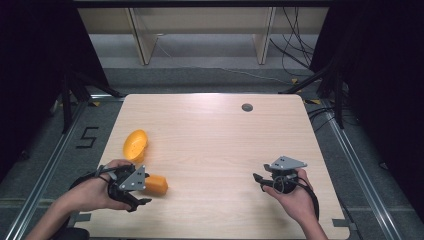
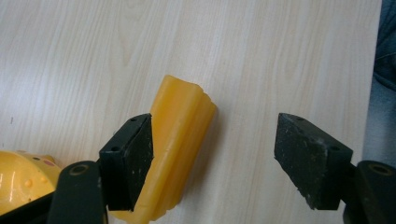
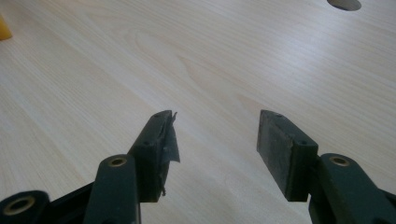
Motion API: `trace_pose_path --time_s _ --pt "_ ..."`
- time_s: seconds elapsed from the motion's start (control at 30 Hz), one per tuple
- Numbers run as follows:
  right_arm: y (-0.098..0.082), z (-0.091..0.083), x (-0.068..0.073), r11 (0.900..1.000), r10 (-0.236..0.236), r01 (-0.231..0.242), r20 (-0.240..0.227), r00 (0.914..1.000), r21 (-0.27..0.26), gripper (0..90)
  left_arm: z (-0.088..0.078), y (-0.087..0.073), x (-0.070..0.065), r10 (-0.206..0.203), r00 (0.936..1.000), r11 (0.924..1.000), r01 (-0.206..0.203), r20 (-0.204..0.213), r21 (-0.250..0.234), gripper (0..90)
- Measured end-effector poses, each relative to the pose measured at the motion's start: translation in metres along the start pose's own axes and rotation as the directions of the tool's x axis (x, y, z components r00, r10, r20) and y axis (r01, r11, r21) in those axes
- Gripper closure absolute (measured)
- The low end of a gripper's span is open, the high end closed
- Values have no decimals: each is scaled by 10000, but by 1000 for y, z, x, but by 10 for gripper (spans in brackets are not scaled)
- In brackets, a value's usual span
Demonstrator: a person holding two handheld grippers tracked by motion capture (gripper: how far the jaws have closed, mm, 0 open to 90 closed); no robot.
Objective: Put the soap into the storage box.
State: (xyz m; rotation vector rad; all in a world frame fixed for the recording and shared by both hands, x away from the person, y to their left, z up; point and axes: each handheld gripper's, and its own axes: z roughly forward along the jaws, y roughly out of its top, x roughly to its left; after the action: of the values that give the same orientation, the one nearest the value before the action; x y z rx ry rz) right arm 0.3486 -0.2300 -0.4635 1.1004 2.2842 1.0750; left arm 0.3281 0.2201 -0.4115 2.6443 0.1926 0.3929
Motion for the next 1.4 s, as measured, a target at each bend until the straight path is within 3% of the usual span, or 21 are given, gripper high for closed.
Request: trace_pose_path --time_s 0.23,0.27,0.6,0.87,0.97,1.07,1.4 --pt "0 0 1 9999 127 -127 27 9999 24 465 7 4 15 217 9995 9993 -224 241 285 275" --pt "0 0 0 10000 -48 48 84 10000 -25 466 8 5 18 284 9991 9986 -297 306 434 273" --pt "0 0 0 10000 -55 55 85 9999 -13 465 14 9 32 746 9948 9890 -828 698 1226 271" --pt "0 0 -1 10000 -71 71 77 9999 9 465 21 12 38 845 9920 9829 -984 933 1560 271" --pt "0 -1 1 9997 216 -216 9 9998 57 466 27 12 41 893 9891 9770 -1099 1174 1825 274" --pt "0 0 0 10000 -10 10 -12 10000 22 465 31 12 43 960 9867 9726 -1211 1314 1986 280" --pt "0 0 0 10000 -63 63 64 10000 19 466 42 9 49 659 9849 9683 -1018 1599 2280 289"
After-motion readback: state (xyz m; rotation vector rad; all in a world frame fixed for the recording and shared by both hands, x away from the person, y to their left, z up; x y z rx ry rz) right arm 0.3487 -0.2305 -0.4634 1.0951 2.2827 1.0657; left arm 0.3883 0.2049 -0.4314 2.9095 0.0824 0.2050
